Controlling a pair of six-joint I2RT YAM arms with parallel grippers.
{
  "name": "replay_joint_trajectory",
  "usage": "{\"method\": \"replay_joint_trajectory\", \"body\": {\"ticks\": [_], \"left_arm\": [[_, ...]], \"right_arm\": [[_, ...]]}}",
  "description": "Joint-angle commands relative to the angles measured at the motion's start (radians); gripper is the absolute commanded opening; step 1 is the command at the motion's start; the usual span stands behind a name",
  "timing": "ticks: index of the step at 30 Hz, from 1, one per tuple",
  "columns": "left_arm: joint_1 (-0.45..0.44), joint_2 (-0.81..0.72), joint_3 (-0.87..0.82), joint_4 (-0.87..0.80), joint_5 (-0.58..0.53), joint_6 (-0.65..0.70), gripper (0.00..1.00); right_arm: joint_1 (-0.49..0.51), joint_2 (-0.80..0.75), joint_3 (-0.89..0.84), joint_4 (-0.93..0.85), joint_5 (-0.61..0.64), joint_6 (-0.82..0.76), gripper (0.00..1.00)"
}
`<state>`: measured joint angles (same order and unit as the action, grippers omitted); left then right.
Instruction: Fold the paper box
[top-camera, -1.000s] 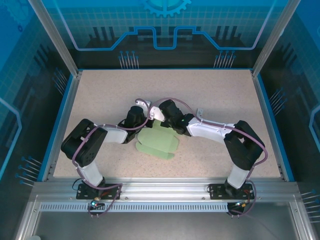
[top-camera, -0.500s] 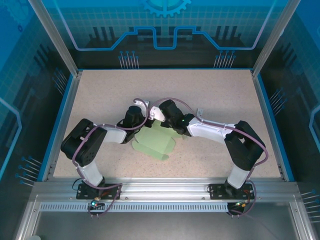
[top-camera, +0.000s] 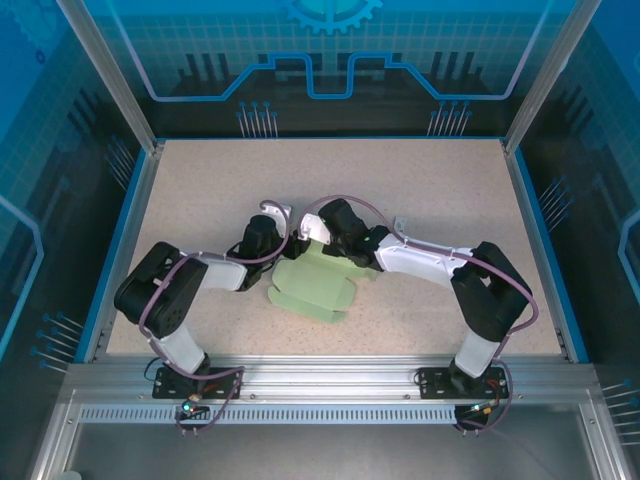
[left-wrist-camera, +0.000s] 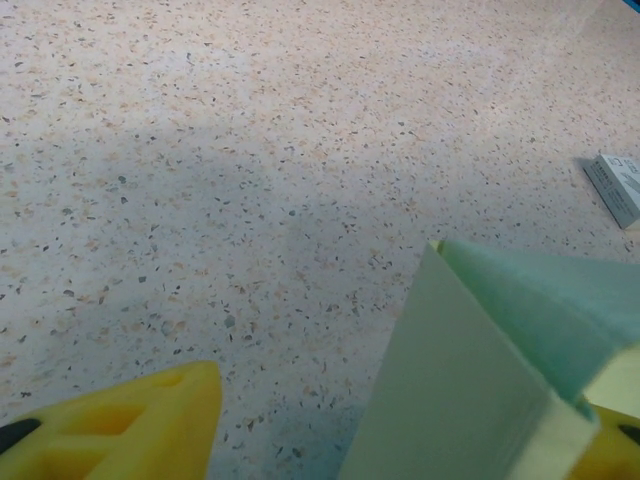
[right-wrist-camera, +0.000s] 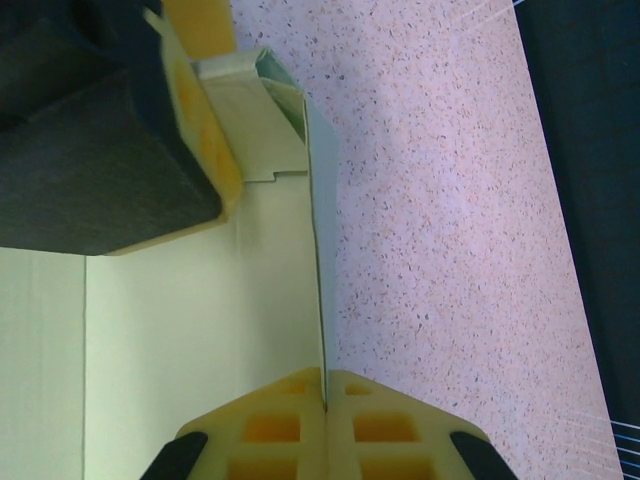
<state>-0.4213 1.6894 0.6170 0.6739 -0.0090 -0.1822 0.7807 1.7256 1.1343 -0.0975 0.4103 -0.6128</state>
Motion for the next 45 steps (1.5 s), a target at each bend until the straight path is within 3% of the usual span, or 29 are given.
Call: {"method": "replay_joint_trajectory", "body": {"ticks": [1, 16, 35, 45], "left_arm": [[0.016, -0.047, -0.022, -0.030, 0.034, 0.015, 0.63], [0.016, 0.002, 0.019, -0.106, 0.150, 0.036, 0.66], [0.016, 0.116, 0.095, -0.092, 0.162, 0.057, 0.41], [0.016, 0.113, 0.087, -0.090, 0.007, 0.000, 0.22]], "right_arm": [[-0.022, -0.034, 0.031, -0.047, 0.014, -0.002, 0.00], [-0.029, -0.033, 0.053, -0.059, 0.004, -0.005, 0.00], [-0.031, -0.031, 0.062, -0.108, -0.060, -0.004, 0.00], [-0.028, -0.032, 0.071, -0.154, -0.086, 0.007, 0.00]]}}
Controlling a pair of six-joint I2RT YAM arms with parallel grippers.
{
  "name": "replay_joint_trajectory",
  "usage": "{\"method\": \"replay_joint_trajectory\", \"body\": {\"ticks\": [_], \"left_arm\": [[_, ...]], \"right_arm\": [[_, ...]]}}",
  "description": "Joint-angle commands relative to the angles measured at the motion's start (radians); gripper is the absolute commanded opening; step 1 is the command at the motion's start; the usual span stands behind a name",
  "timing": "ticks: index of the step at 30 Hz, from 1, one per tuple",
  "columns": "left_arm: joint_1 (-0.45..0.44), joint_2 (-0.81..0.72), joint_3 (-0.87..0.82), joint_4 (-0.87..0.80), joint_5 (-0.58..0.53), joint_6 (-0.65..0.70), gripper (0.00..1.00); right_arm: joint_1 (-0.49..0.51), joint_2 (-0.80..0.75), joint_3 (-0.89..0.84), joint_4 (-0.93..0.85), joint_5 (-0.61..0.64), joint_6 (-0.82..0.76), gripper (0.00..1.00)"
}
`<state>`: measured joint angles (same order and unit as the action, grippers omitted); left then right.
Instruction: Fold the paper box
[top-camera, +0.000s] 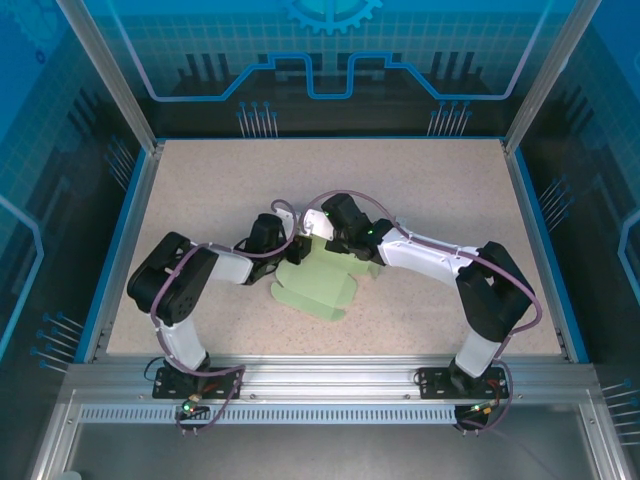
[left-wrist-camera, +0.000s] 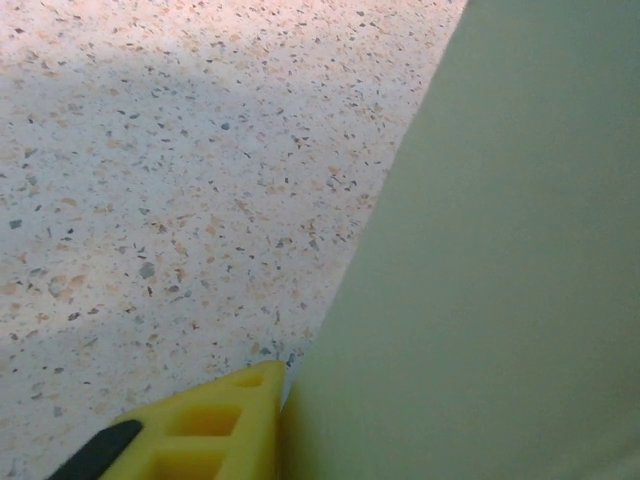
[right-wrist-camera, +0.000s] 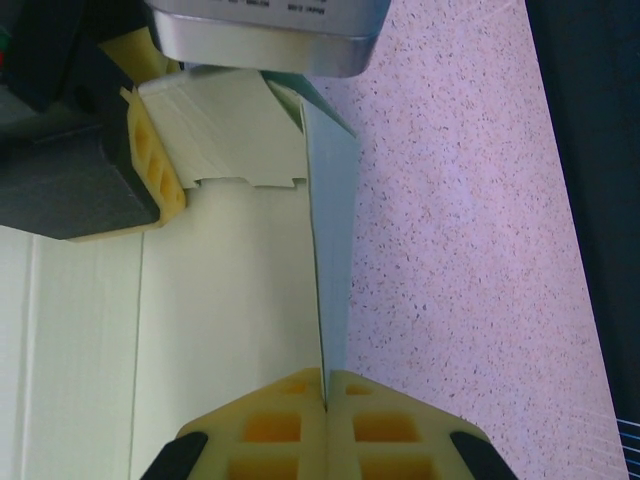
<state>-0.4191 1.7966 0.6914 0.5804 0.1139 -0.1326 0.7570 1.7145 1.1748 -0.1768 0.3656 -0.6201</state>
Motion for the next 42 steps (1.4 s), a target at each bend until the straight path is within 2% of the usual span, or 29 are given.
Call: {"method": "replay_joint_trajectory", "body": {"ticks": [1, 12, 16, 20, 25, 37, 42], "left_arm": [[0.013, 0.004, 0.011, 0.007, -0.141, -0.068, 0.21], [-0.016, -0.005, 0.039, -0.103, -0.377, -0.226, 0.07], [-0.024, -0.003, 0.040, -0.076, -0.365, -0.224, 0.06], [-0.029, -0.013, -0.012, 0.054, -0.258, -0.157, 0.12], [-0.028, -0.029, -0.030, 0.092, -0.163, -0.108, 0.27], [-0.026, -0.104, -0.035, 0.082, -0.087, -0.063, 0.48], [-0.013, -0.116, -0.019, 0.077, -0.067, -0.062, 0.52]], "right_arm": [[-0.002, -0.021, 0.031, -0.080, -0.043, 0.018, 0.00], [0.020, -0.029, -0.011, -0.075, -0.045, 0.048, 0.00], [0.021, -0.028, -0.017, -0.067, -0.038, 0.054, 0.00], [0.009, -0.024, -0.009, -0.062, -0.017, 0.057, 0.00], [0.003, -0.023, 0.006, -0.061, 0.001, 0.059, 0.00], [0.000, -0.013, 0.014, -0.067, 0.003, 0.058, 0.00], [0.001, -0.018, 0.014, -0.067, -0.002, 0.051, 0.00]]}}
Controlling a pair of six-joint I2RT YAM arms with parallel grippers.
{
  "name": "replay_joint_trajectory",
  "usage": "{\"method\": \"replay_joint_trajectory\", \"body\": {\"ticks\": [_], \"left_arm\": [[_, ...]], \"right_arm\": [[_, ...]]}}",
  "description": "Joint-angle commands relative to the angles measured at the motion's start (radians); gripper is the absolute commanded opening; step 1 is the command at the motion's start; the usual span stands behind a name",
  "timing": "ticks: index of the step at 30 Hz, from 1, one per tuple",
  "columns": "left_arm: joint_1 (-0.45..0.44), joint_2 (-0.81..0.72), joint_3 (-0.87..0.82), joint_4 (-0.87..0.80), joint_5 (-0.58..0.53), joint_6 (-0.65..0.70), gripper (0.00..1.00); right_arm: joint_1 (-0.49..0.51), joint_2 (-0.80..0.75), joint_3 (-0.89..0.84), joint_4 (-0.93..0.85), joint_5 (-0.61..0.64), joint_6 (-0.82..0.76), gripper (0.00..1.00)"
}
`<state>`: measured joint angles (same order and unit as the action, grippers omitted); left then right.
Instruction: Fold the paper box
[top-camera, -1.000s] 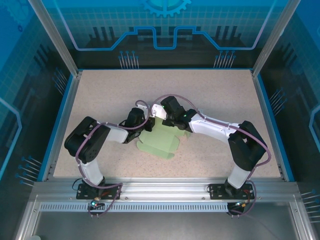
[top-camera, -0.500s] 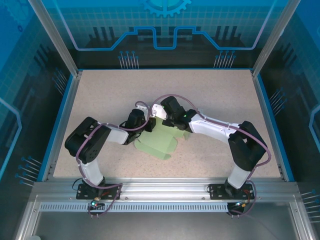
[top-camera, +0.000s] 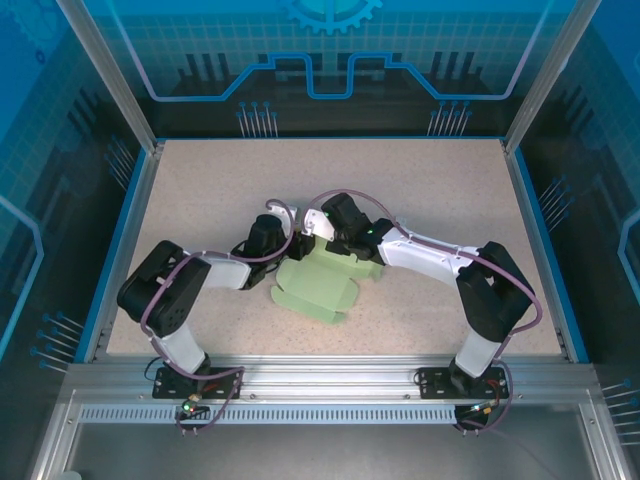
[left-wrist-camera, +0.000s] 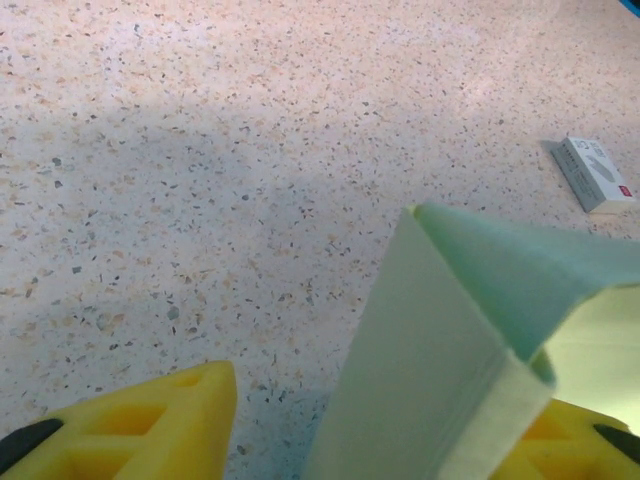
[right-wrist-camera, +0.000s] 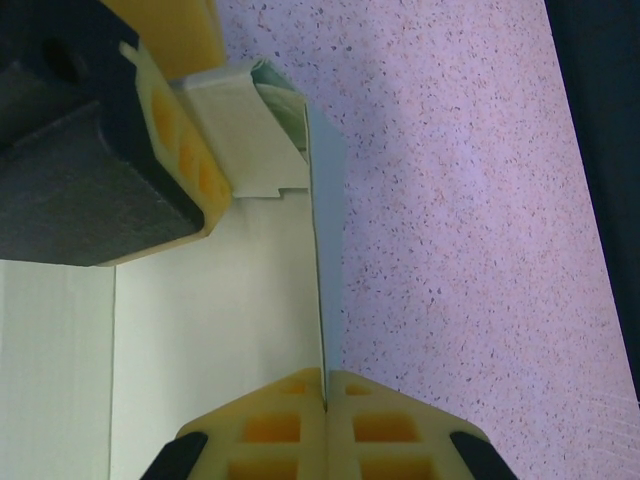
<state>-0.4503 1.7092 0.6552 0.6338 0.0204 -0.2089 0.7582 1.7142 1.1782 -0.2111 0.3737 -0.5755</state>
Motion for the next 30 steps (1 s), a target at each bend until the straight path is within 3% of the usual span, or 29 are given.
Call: {"method": "replay_joint_trajectory", "body": {"ticks": [1, 18, 30], "left_arm": [[0.021, -0.028, 0.025, 0.017, 0.029, 0.015, 0.52], [0.025, 0.037, 0.103, -0.037, -0.020, 0.083, 0.32], [0.012, 0.046, 0.095, -0.032, -0.236, 0.043, 0.14]], "right_arm": [[-0.001, -0.021, 0.010, -0.033, -0.013, 0.005, 0.00], [0.009, -0.037, 0.003, -0.045, -0.054, -0.002, 0.00], [0.016, -0.042, 0.011, -0.096, -0.129, 0.018, 0.00]]}}
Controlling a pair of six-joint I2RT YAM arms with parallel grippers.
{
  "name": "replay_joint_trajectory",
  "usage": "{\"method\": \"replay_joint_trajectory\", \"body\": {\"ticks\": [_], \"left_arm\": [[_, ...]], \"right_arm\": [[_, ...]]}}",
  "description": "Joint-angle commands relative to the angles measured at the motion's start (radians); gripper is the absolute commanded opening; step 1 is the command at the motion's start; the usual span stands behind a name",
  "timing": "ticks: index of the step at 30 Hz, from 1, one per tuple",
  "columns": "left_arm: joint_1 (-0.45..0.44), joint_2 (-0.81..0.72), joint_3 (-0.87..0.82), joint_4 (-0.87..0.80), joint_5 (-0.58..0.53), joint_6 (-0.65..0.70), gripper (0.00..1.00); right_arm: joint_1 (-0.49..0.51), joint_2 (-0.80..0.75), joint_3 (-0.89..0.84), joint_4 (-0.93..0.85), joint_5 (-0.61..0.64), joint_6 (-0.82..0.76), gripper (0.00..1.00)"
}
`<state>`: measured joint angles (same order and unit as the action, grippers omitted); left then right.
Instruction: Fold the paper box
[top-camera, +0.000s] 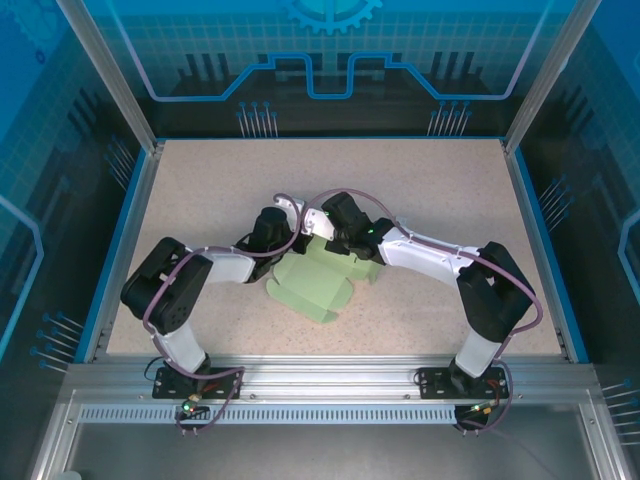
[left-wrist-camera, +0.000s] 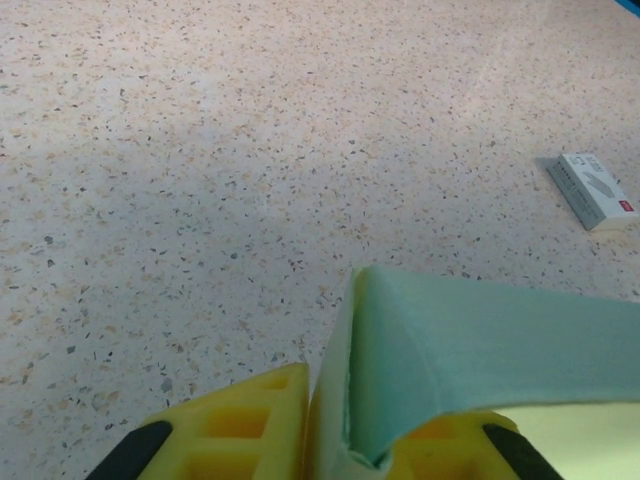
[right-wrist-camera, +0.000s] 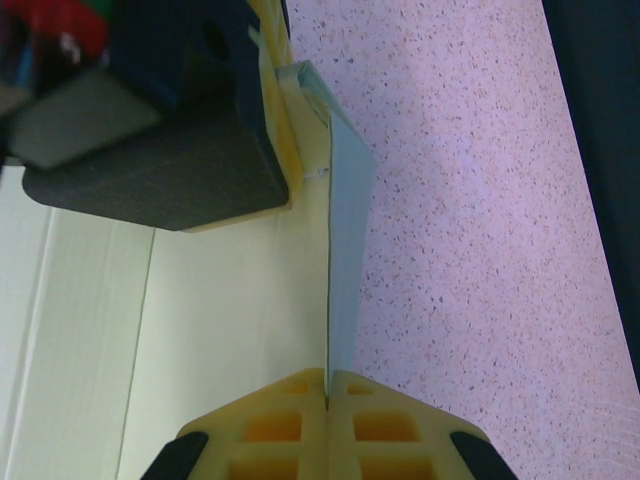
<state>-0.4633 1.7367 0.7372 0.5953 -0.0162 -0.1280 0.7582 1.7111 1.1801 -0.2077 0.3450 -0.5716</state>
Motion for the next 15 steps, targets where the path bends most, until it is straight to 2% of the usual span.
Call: {"method": "replay_joint_trajectory", "body": {"ticks": [1, 8, 12, 15], "left_arm": [[0.021, 0.018, 0.012, 0.012, -0.222, -0.044, 0.13], [-0.024, 0.026, 0.037, -0.040, -0.358, -0.050, 0.10], [-0.032, 0.022, 0.008, 0.007, -0.336, -0.030, 0.10], [-0.022, 0.010, -0.030, 0.075, -0.263, -0.022, 0.13]], "right_arm": [[0.017, -0.040, 0.007, -0.101, -0.109, 0.019, 0.00], [0.017, -0.047, -0.016, -0.084, -0.136, 0.027, 0.00], [0.003, -0.050, -0.020, -0.075, -0.124, 0.031, 0.00], [-0.004, -0.050, -0.020, -0.063, -0.090, 0.044, 0.00]]}}
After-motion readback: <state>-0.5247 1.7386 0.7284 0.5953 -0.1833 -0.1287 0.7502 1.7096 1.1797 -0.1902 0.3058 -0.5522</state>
